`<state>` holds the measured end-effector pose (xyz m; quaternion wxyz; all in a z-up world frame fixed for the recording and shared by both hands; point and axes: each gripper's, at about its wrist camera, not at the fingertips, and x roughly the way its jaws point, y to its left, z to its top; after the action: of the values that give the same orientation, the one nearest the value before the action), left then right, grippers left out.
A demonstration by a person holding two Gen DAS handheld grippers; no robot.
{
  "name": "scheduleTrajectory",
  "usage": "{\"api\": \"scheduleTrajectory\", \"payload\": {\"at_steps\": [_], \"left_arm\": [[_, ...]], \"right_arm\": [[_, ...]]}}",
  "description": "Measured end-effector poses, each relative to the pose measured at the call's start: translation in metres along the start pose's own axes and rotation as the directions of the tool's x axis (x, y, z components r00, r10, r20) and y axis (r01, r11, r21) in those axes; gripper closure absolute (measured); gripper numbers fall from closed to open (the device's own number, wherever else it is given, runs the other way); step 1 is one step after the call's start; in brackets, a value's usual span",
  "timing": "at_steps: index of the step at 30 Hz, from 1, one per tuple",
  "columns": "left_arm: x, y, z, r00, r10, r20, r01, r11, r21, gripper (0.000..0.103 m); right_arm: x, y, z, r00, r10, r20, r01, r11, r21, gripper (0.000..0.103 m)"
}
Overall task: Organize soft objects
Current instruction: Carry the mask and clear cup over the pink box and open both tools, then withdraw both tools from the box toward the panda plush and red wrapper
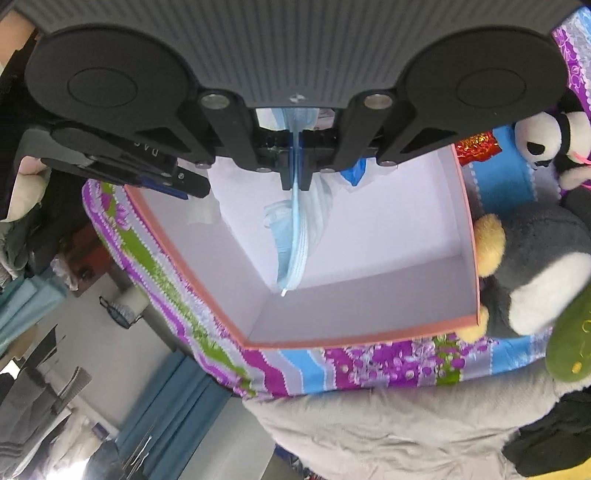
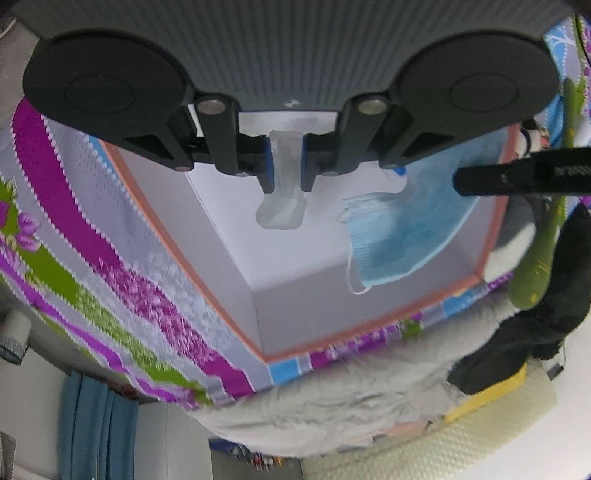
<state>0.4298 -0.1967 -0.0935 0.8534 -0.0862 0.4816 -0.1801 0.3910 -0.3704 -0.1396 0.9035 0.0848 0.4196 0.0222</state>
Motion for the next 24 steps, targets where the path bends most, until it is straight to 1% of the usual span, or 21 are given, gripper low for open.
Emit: {"api": "scheduleTrajectory", "payload": {"at_steps": [2, 3, 4, 5, 6, 7, 9, 12, 16, 19, 24], "left_arm": [[0.008, 0.003, 0.000, 1.000, -0.004, -0.016, 0.004, 1.000, -0.007, 0.100], [0.009, 0.002, -0.002, 1.000, -0.010, -0.022, 0.010, 1.000, -0.009, 0.099], [0.010, 0.002, -0.003, 1.000, -0.015, -0.026, 0.015, 1.000, -0.008, 0.099], [0.011, 0.001, -0.003, 0.999, -0.014, -0.031, 0.014, 1.000, -0.002, 0.095], [0.010, 0.000, -0.004, 0.999, -0.006, -0.039, 0.006, 1.000, 0.001, 0.087], [0.009, -0.001, -0.004, 0.999, -0.001, -0.039, 0.001, 1.000, 0.001, 0.075], [-0.001, -0.001, -0.005, 1.000, -0.002, -0.010, 0.002, 1.000, -0.001, 0.065], [-0.023, -0.004, -0.005, 1.000, -0.002, 0.029, 0.001, 1.000, 0.008, 0.065], [-0.064, -0.013, -0.008, 0.995, 0.005, 0.097, -0.009, 0.999, 0.038, 0.065], [-0.100, -0.019, -0.017, 0.989, 0.011, 0.151, -0.021, 0.998, 0.064, 0.065], [-0.159, -0.026, -0.039, 0.972, 0.017, 0.233, -0.040, 0.995, 0.093, 0.065]], "right_arm": [[0.002, -0.002, -0.004, 1.000, -0.004, -0.013, 0.004, 1.000, 0.005, 0.081], [0.003, -0.003, -0.006, 1.000, -0.005, -0.018, 0.006, 1.000, 0.008, 0.078], [0.004, -0.004, -0.005, 1.000, -0.008, -0.025, 0.008, 1.000, 0.011, 0.072], [0.004, -0.004, -0.006, 1.000, -0.013, -0.027, 0.013, 1.000, 0.013, 0.070], [0.002, -0.004, -0.006, 1.000, -0.013, -0.027, 0.013, 1.000, 0.015, 0.063], [0.000, -0.004, -0.006, 1.000, -0.006, -0.024, 0.007, 1.000, 0.020, 0.058], [-0.009, -0.002, -0.005, 1.000, 0.009, -0.003, -0.009, 1.000, 0.021, 0.057], [-0.027, 0.003, -0.002, 0.999, 0.023, 0.039, -0.024, 1.000, 0.019, 0.057], [-0.060, 0.012, 0.001, 0.992, 0.042, 0.115, -0.044, 0.999, 0.021, 0.057], [-0.092, 0.023, 0.000, 0.981, 0.064, 0.183, -0.068, 0.998, 0.012, 0.057], [-0.140, 0.042, -0.006, 0.958, 0.097, 0.268, -0.098, 0.995, -0.009, 0.057]]}}
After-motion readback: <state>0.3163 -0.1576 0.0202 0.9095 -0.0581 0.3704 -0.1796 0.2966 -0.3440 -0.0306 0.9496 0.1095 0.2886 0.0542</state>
